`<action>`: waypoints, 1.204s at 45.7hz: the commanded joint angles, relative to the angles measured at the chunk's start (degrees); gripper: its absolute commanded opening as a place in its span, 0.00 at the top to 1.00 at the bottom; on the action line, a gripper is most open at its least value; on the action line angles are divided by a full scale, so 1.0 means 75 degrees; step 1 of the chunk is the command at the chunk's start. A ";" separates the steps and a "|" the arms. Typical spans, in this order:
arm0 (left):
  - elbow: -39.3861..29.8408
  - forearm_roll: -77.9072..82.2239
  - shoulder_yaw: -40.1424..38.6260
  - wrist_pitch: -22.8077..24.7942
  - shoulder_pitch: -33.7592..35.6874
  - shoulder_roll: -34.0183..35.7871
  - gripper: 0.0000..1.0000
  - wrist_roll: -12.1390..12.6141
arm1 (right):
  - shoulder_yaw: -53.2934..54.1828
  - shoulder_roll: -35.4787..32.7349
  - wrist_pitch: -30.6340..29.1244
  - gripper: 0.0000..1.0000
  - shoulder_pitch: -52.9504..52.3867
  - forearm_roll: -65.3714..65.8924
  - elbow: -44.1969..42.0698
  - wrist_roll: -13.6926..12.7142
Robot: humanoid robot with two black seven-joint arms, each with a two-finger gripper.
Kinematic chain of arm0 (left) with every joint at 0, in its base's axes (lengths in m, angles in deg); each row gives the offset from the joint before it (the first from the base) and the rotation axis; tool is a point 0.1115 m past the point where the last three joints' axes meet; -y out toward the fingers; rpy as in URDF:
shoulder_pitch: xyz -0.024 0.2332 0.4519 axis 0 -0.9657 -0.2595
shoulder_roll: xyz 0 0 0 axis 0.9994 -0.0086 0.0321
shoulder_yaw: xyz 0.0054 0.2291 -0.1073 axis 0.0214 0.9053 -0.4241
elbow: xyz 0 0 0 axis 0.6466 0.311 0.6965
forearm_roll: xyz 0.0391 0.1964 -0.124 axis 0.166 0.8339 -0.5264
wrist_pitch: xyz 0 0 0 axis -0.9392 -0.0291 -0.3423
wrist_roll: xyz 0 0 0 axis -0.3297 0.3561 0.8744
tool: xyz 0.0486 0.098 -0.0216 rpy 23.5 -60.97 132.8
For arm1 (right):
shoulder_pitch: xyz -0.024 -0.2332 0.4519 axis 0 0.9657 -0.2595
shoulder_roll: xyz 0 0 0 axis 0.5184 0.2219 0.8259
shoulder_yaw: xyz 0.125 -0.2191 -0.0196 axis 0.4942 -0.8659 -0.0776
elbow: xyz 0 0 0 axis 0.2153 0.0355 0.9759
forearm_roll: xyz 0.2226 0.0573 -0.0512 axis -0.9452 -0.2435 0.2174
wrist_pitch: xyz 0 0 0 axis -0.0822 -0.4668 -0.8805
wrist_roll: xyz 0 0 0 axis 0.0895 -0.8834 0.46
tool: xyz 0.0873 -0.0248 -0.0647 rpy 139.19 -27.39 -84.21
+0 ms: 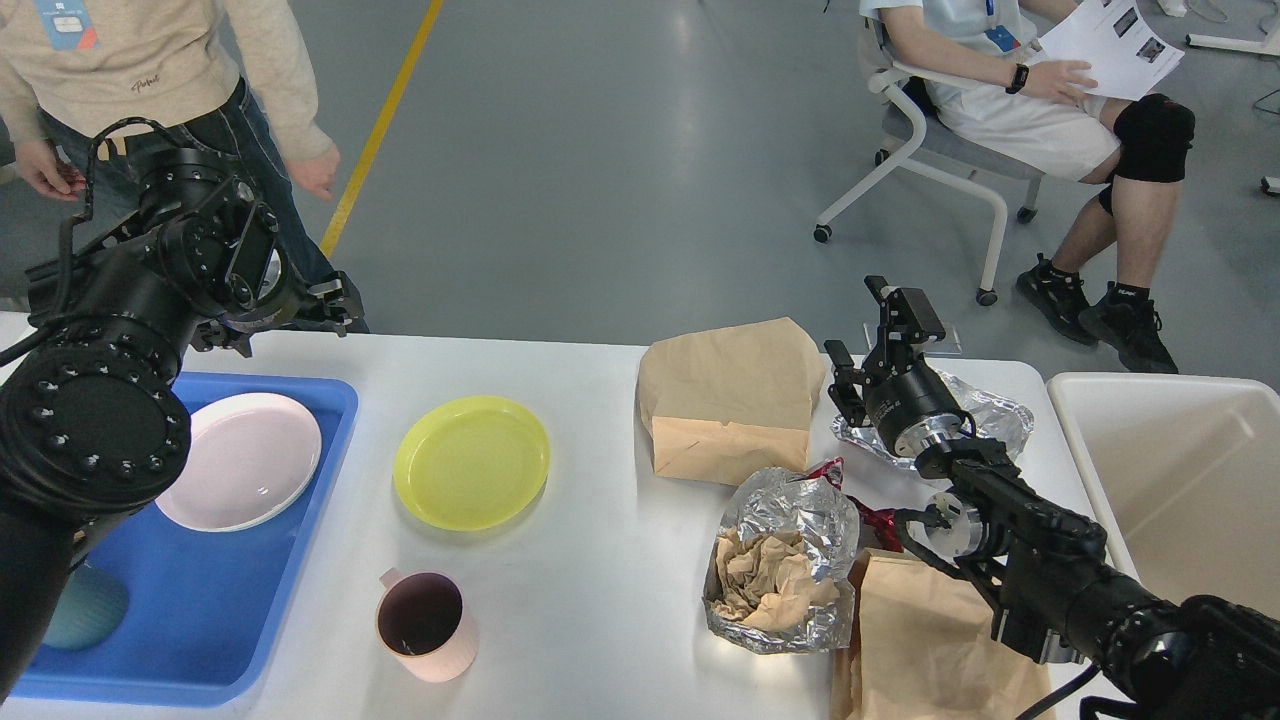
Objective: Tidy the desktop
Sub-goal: 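Reach the left gripper down toward the pink cup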
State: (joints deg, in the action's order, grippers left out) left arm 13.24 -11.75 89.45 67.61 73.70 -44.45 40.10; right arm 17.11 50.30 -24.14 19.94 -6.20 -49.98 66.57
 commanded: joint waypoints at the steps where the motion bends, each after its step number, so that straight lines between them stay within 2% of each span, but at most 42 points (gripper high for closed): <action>1: -0.0328 0.0467 0.0493 -0.0002 0.0185 0.0067 0.04 -0.0548 | 0.0000 0.0000 0.0000 0.00 -0.0001 0.0000 0.0001 -0.0004; 7: -0.0831 0.0948 0.0939 -0.0002 0.0337 0.0020 0.04 -0.1580 | 0.0000 0.0000 0.0000 0.00 -0.0012 0.0000 0.0001 0.0008; 10: -0.1849 0.1007 0.1231 -0.0002 0.0712 0.0125 0.04 -0.2154 | 0.0000 0.0000 0.0000 0.00 -0.0001 0.0000 0.0001 -0.0004; 16: -0.3572 0.0972 0.1993 -0.0002 0.1192 0.0406 0.04 -0.2811 | 0.0000 0.0000 0.0000 0.00 -0.0012 0.0000 0.0001 0.0008; 19: -0.4404 0.0902 0.2356 -0.0607 0.1474 0.0453 0.04 -0.3022 | 0.0000 0.0000 0.0000 0.00 -0.0013 0.0000 0.0001 -0.0003; 24: -0.5214 0.0843 0.2615 -0.0737 0.1872 0.0664 0.04 -0.3198 | 0.0000 0.0000 0.0000 0.00 -0.0001 0.0000 0.0001 -0.0004; 32: -0.5965 0.0621 0.2978 -0.0714 0.2329 0.0782 0.04 -0.3198 | 0.0000 0.0000 0.0000 0.00 -0.0013 0.0000 0.0001 0.0008; 43: -0.7089 -0.0785 0.3962 -0.0679 0.2634 0.0583 0.04 -0.3152 | 0.0000 -0.0001 0.0000 0.00 -0.0001 0.0000 0.0001 0.0008; 50: -0.7254 -0.0856 0.4021 -0.0002 0.2705 0.0547 0.04 -0.3116 | 0.0000 0.0000 0.0000 0.00 -0.0001 0.0000 0.0001 0.0008; 55: -0.7254 -0.0868 0.4010 -0.0002 0.2728 0.0395 0.04 -0.3128 | 0.0000 0.0000 0.0000 0.00 -0.0001 0.0000 0.0001 0.0008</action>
State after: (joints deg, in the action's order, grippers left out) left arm -41.07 -18.15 119.58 66.81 93.98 -40.47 16.72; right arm 17.11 50.30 -24.14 19.93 -6.20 -49.97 66.58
